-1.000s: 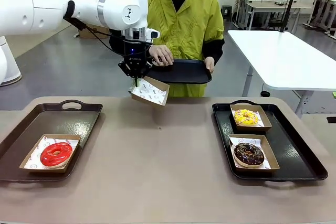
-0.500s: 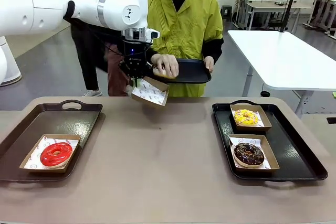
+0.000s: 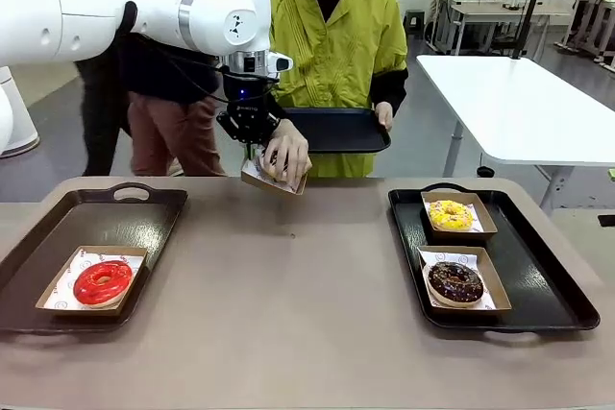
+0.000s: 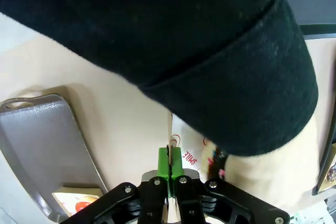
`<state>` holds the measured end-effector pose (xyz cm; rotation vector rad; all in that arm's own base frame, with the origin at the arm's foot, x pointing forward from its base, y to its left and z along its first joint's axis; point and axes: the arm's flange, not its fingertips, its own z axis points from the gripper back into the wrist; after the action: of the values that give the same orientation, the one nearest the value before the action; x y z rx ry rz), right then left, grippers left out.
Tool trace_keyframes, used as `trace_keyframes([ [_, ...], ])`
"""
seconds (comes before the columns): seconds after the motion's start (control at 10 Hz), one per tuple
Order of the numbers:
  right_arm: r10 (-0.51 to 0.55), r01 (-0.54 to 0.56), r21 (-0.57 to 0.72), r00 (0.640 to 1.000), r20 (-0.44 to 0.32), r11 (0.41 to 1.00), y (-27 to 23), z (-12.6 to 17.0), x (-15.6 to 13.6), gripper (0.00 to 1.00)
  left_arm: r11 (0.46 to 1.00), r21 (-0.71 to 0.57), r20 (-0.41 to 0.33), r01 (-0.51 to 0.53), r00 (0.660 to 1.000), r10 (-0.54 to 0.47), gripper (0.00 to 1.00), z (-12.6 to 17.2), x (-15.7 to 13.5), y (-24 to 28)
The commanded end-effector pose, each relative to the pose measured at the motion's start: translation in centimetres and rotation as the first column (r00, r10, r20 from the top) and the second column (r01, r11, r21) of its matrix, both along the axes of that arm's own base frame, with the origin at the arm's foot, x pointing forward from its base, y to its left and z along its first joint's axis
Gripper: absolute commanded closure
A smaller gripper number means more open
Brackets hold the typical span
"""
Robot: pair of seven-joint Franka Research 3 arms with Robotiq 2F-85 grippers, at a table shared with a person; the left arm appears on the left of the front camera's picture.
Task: Individually package the donuts and arrange them on the tray.
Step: Place the picked Paper togo box on the Handle tray.
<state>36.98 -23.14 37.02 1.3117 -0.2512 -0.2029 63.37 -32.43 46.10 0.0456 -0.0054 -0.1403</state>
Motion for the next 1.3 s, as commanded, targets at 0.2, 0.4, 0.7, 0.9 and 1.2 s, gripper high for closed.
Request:
trace_keyframes([
  [0.2,-0.007,0.007,0.003,1.000,0.009,1.000,0.4,0.2,-0.5,0.00,1.000,-0.013,-0.005,0.002,1.000,-0.002,1.00,0.3,-0.5,0.3],
  [0.4,-0.007,0.007,0.003,1.000,0.009,1.000,0.4,0.2,-0.5,0.00,1.000,-0.013,-0.005,0.002,1.000,-0.002,1.00,0.3,-0.5,0.3],
  [0.7,-0.007,0.007,0.003,1.000,0.009,1.000,0.4,0.2,-0.5,0.00,1.000,-0.013,-0.005,0.002,1.000,-0.002,1.00,0.3,-0.5,0.3],
  [0.9,-0.007,0.007,0.003,1.000,0.009,1.000,0.4,0.2,-0.5,0.00,1.000,0.000,-0.001,0.000,1.000,0.000,0.99,0.0,0.0,0.0],
  [1.2,-0.007,0.007,0.003,1.000,0.009,1.000,0.4,0.2,-0.5,0.00,0.999,0.008,-0.074,0.049,0.996,-0.048,0.99,4.7,-3.8,7.0],
])
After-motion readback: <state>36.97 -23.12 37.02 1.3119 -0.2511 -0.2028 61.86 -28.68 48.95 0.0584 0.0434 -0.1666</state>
